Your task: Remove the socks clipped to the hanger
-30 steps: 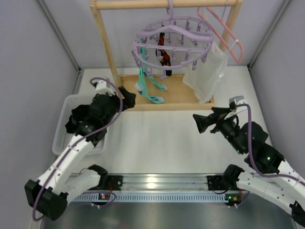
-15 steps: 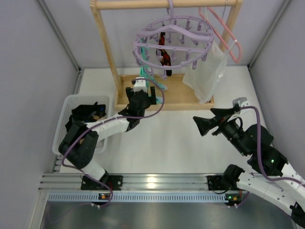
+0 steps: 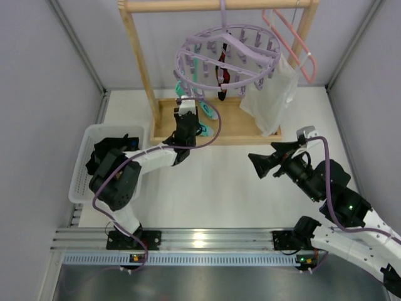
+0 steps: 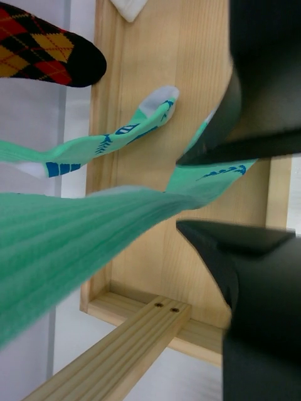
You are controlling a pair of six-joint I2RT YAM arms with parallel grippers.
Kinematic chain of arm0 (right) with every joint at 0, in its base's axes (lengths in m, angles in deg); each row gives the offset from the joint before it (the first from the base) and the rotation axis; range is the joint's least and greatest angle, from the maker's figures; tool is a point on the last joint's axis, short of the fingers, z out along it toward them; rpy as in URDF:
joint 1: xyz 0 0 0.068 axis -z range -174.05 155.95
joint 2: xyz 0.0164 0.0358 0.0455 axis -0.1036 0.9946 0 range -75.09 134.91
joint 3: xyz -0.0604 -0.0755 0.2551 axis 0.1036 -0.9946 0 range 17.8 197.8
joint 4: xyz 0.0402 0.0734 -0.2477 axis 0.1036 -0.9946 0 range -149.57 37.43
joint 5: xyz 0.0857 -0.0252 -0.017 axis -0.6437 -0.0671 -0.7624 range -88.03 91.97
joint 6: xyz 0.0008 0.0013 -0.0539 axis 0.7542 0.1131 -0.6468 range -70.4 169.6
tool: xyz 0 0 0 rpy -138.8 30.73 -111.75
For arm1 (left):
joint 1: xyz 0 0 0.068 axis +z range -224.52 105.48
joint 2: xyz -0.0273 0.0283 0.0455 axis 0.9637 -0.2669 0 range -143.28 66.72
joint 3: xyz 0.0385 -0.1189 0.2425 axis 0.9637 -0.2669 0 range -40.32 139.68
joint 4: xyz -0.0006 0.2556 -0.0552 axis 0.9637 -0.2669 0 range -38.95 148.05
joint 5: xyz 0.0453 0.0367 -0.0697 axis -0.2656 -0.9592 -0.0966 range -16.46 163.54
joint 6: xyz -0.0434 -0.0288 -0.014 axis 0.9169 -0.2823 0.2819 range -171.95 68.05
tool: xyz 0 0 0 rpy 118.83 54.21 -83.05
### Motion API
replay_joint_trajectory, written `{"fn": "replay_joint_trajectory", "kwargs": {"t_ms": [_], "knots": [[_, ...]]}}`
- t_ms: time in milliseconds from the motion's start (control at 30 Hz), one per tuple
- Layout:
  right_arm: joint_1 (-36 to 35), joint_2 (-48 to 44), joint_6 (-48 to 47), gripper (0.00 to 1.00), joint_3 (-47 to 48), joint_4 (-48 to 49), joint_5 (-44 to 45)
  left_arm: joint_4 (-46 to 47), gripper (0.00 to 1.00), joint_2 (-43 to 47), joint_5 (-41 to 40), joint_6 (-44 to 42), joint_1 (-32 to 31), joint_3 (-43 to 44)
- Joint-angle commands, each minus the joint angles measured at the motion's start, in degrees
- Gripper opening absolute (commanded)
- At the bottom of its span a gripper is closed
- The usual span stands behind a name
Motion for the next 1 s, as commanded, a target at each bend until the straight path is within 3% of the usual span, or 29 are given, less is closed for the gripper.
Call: {"fn": "replay_joint_trajectory", "kwargs": {"t_ms": [0,67,267,400,433,500,667,800,967], "knots": [[0.69,0.85,-0.13,0.99,-0.4,3.33,-1.07,5.09,0.53,-1.28,-1.1,-0.25,0.83,2.36],[0.69,0.85,-0.31,1.0,-0.49,3.33,-1.42,5.7,0.71,-1.46,-0.84,0.54,1.27,1.92],[0.69,0.23,-1.09,0.99,-1.02,3.33,-1.86,9.22,0.72,-3.39,0.65,2.21,2.68,-0.19],[0.69,-0.12,-1.62,0.99,-1.81,3.5,-2.39,13.95,0.53,-6.11,3.81,1.51,4.08,-0.72],[0.69,-0.29,-1.8,0.99,-1.98,3.59,-2.56,15.01,0.43,-6.55,4.61,0.73,4.26,-0.89],[0.6,-0.29,-2.41,0.99,-2.51,3.85,-2.66,17.56,0.35,-7.96,6.36,-0.24,4.44,-0.8],[0.6,0.14,-3.55,0.99,-2.69,4.73,-2.83,20.12,0.02,-9.37,7.52,-2.7,4.44,0.16],[0.69,1.19,-4.35,1.0,-2.95,5.7,-2.83,20.03,0.0,-8.5,7.08,-3.41,4.35,-0.8],[0.69,2.25,-2.94,0.99,-2.95,7.46,-3.88,19.42,0.0,1.07,2.52,0.8,3.12,-8.52]]}}
